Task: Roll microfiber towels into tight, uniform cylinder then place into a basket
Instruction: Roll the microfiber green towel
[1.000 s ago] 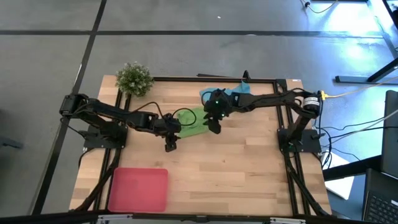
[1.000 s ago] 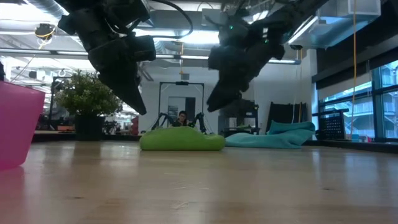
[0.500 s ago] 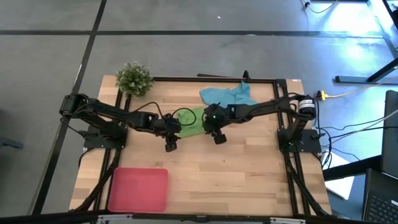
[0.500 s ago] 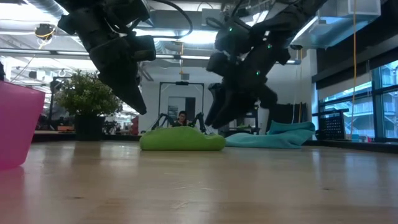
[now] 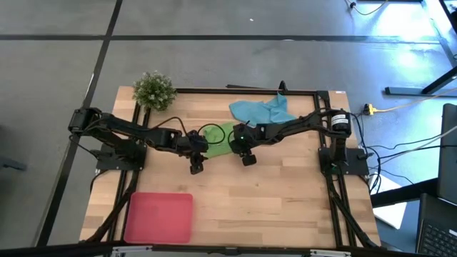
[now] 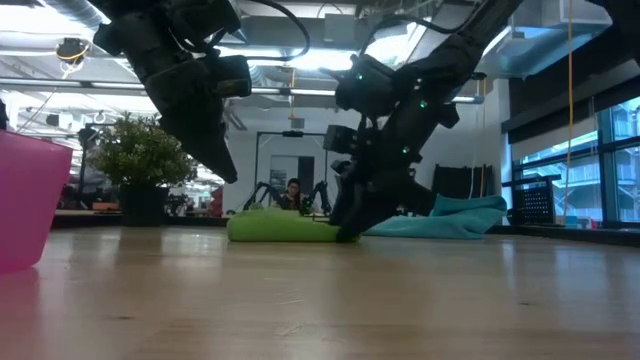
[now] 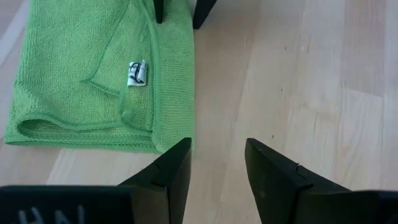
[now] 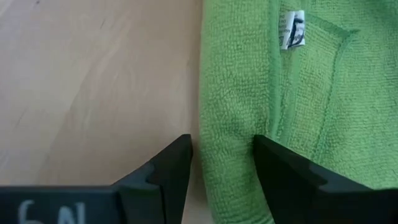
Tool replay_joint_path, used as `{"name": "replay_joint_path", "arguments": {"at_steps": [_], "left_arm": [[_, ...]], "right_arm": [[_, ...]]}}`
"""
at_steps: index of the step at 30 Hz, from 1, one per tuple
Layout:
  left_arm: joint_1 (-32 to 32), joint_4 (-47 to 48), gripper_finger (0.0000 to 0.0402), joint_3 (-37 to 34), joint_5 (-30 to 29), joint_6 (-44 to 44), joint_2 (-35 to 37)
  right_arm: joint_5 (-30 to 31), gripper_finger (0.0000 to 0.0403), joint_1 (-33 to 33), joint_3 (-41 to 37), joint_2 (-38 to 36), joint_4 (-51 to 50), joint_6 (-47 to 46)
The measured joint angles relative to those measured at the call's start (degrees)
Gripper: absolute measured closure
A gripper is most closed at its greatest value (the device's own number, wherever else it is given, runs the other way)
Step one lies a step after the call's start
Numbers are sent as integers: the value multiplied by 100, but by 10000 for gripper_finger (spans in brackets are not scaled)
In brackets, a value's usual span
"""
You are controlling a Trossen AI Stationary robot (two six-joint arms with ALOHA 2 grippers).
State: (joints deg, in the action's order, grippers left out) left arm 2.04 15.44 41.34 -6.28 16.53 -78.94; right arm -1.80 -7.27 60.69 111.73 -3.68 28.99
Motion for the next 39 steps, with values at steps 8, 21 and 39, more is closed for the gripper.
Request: {"name": "replay_joint_path", "arguments": {"at_steps": [8,21,39], "left_arm": [[0,-2,260,0,0,0,0],[0,-2,260,0,-2,-14,0],[0,-2,260,0,0,-59,0]], "right_arm": [[195,281,20,2,13,-32,-33],[-1211,392,-147,670,65,-1355,-1089],[-4162,392,-1260,1097,608,-1895,-3498]]}}
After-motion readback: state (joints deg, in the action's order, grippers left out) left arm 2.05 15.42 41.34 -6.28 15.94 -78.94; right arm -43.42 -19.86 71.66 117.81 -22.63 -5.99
